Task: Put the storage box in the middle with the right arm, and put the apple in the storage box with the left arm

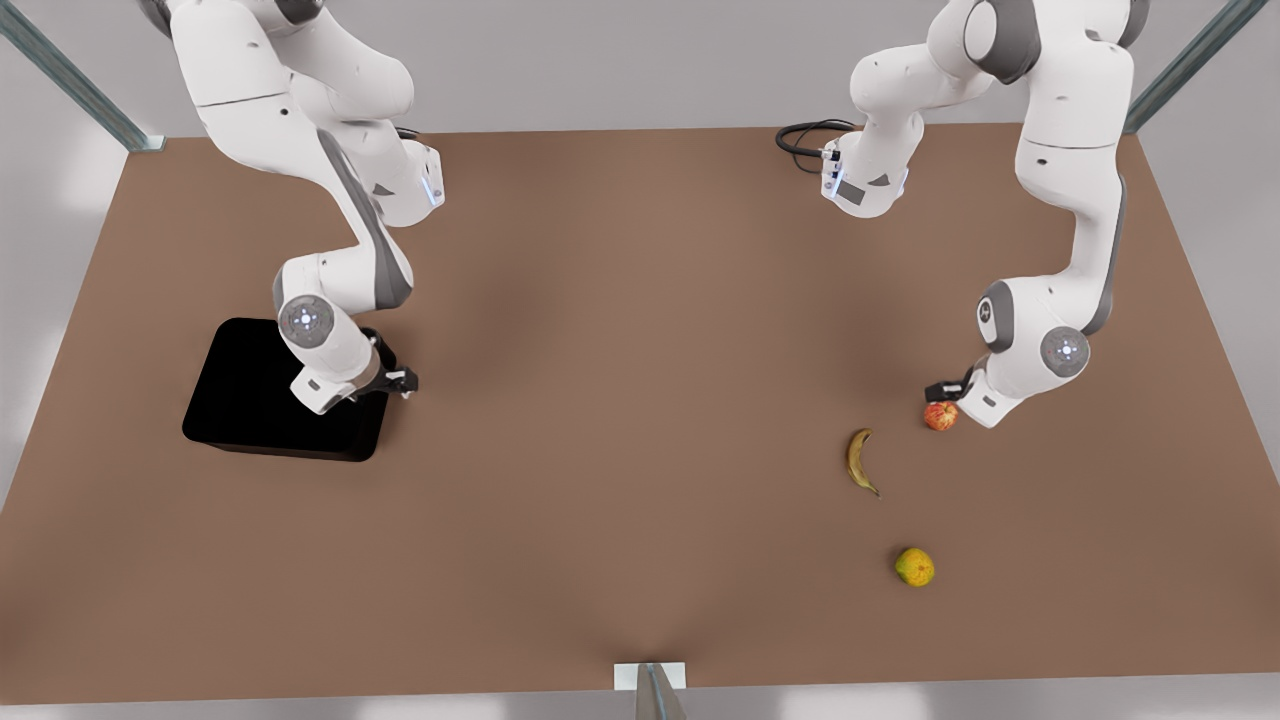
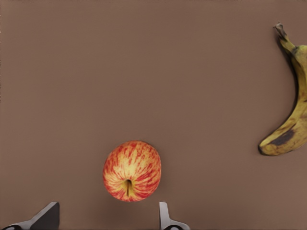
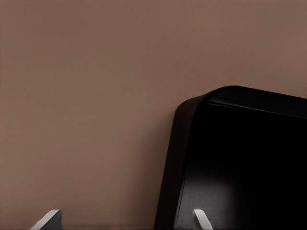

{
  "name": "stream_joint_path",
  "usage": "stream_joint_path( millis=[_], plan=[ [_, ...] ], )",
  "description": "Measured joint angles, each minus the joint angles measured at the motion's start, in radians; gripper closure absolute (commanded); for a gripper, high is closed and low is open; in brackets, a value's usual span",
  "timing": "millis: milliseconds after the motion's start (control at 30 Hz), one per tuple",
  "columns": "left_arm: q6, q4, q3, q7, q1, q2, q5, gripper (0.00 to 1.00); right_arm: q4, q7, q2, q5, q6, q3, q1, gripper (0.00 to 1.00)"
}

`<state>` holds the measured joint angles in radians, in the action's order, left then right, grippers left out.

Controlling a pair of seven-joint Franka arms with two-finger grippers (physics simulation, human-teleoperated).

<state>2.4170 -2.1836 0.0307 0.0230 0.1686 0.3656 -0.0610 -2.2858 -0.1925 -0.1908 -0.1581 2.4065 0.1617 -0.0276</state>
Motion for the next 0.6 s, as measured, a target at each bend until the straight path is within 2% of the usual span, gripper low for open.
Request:
stream_joint_path(
  millis=[433,467,500,533,600],
  plan=[
    [0.083,0.042,0.0,-0.003,-0.02,0.062,0.001,0.0,-0.003,0.067,-0.08,-0.002,0.002,-0.028,-0.014,0.0],
    [0.082,0.042,0.0,-0.003,-0.02,0.062,0.001,0.0,-0.002,0.068,-0.091,-0.002,0.002,-0.031,-0.014,0.02],
    [0.082,0.042,0.0,-0.003,-0.02,0.062,0.001,0.0,0.0,0.075,-0.092,-0.003,0.002,-0.032,-0.014,0.2],
    [0.083,0.042,0.0,-0.003,-0.02,0.065,0.001,0.0,0.0,0.095,-0.09,-0.003,0.001,-0.035,-0.015,0.44],
    [0.088,0.042,0.0,-0.003,-0.024,0.074,0.001,0.0,0.001,0.124,-0.087,-0.002,-0.004,-0.04,-0.016,0.76]
  ],
)
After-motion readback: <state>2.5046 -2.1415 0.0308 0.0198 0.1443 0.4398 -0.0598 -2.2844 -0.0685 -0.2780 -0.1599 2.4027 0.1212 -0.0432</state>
